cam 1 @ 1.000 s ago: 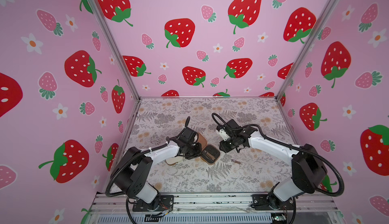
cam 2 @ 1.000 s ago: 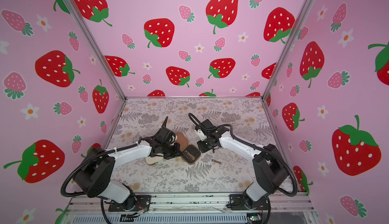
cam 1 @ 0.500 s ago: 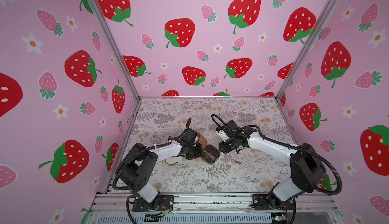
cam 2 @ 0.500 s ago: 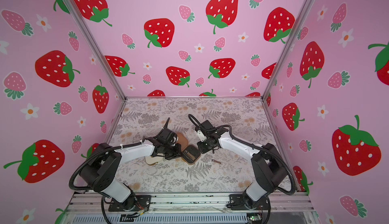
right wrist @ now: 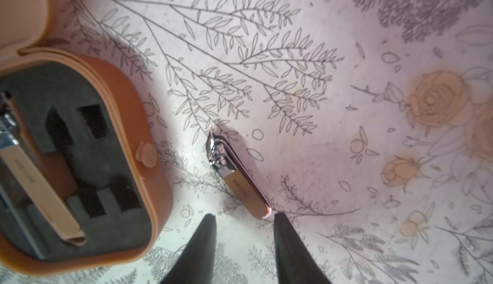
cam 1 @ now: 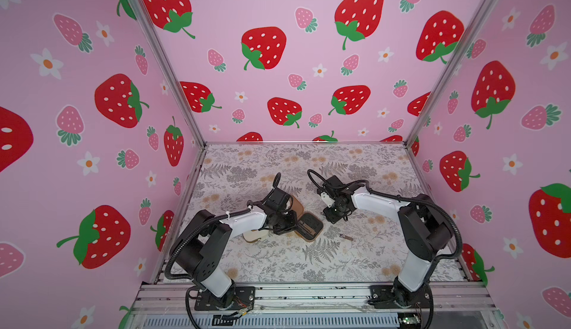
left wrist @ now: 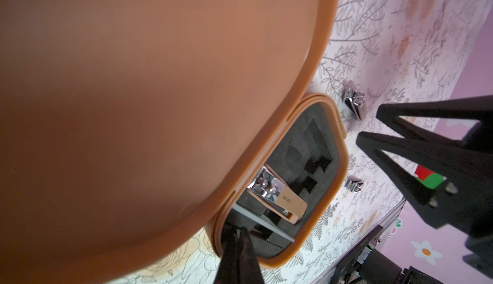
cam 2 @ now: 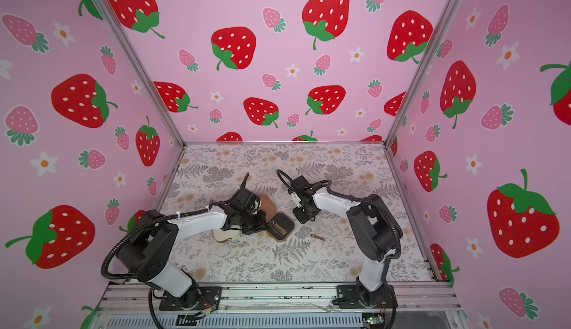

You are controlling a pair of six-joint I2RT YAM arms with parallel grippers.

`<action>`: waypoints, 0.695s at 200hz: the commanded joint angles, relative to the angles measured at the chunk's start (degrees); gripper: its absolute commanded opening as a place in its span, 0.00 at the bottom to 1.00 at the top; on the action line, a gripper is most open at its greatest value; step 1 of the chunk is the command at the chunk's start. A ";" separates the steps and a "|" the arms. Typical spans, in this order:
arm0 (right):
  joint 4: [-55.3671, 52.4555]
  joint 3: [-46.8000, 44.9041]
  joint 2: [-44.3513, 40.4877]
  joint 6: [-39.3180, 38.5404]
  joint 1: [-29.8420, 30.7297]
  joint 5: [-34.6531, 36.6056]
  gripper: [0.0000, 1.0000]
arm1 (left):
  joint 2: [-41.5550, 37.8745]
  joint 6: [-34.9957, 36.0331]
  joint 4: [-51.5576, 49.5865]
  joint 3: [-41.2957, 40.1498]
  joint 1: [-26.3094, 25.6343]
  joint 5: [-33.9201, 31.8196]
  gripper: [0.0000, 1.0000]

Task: Organize nail clipper sets
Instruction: Pick up the nail clipper from the center of the board.

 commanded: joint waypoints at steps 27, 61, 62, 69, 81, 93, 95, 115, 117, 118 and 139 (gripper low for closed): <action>-1.57 2.56 2.83 -3.78 -0.34 1.12 0.40 | 1.00 -0.14 -2.35 -0.54 -0.29 -1.34 0.00; -1.43 2.60 4.31 -4.07 -0.38 -0.41 0.38 | 1.23 -0.06 -2.42 -0.29 -0.29 -1.27 0.00; -1.43 2.60 4.37 -4.07 -0.38 -0.43 0.38 | 1.25 -0.06 -2.42 -0.28 -0.28 -1.31 0.00; -1.29 2.60 4.66 -4.07 -0.38 -0.54 0.37 | 1.27 -0.07 -2.42 -0.29 -0.28 -1.33 0.00; -1.02 2.65 5.03 -4.07 -0.38 -0.69 0.35 | 1.44 -0.10 -2.38 -0.21 -0.28 -1.13 0.00; -1.00 2.77 5.41 -3.98 -0.38 -1.03 0.31 | 1.53 -0.06 -2.33 -0.18 -0.29 -1.17 0.00; -1.06 2.84 5.51 -3.98 -0.38 -1.09 0.30 | 1.55 -0.06 -2.33 -0.18 -0.28 -1.21 0.00; -0.94 3.04 6.00 -3.90 -0.37 -1.58 0.24 | 1.49 -0.08 -2.33 -0.27 -0.28 -1.08 0.00; -0.92 3.04 5.96 -3.90 -0.36 -1.58 0.24 | 1.46 -0.06 -2.33 -0.32 -0.28 -1.14 0.00; -0.91 3.04 5.94 -3.85 -0.37 -1.62 0.23 | 1.45 -0.06 -2.33 -0.29 -0.28 -1.16 0.00; -0.86 3.04 6.23 -3.81 -0.38 -1.97 0.18 | 1.19 -0.06 -2.26 -0.52 -0.34 -1.24 0.00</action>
